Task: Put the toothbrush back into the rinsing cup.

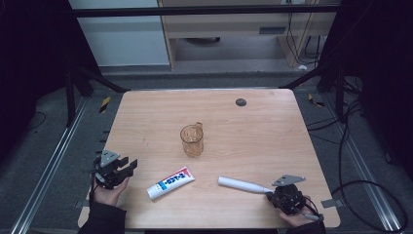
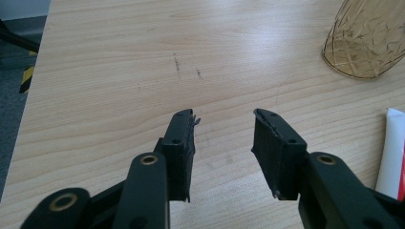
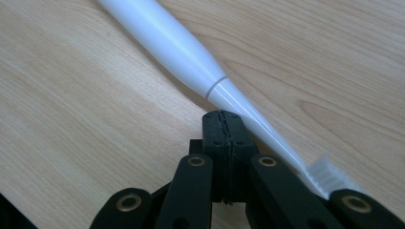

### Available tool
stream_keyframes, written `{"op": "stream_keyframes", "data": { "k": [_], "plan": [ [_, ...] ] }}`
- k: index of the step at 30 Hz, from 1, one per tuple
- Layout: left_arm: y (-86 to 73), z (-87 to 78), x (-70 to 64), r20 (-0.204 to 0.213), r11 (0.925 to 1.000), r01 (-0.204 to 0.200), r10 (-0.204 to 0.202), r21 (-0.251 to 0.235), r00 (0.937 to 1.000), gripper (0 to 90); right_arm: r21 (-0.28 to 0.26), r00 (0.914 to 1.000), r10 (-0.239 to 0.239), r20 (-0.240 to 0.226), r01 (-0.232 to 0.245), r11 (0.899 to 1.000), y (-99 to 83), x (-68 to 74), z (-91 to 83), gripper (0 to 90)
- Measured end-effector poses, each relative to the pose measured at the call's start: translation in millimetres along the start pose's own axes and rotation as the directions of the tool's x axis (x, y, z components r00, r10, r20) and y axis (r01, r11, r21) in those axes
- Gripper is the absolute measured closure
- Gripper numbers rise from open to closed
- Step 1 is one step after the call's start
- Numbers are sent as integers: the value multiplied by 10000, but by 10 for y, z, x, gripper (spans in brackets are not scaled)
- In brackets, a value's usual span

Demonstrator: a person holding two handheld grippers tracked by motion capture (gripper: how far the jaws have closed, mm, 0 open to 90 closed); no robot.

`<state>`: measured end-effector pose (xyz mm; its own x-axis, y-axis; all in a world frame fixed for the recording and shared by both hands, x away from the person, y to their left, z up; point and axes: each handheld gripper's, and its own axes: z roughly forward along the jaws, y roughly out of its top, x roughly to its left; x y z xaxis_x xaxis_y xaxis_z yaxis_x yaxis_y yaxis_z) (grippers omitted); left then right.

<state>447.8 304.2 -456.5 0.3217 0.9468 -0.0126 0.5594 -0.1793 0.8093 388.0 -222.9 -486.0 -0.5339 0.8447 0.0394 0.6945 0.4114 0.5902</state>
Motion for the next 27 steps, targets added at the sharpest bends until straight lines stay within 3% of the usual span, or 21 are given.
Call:
{"op": "stream_keyframes", "data": {
  "k": [16,27],
  "plan": [
    [1,2,-2,0,10000,-11,11,10,10000,591,-366,9963,515,683,-491,9981,111,-114,63,898],
    [1,8,-5,-22,10000,4,-4,12,10000,591,-467,9924,845,895,-806,9957,213,-178,149,899]
  ]
}}
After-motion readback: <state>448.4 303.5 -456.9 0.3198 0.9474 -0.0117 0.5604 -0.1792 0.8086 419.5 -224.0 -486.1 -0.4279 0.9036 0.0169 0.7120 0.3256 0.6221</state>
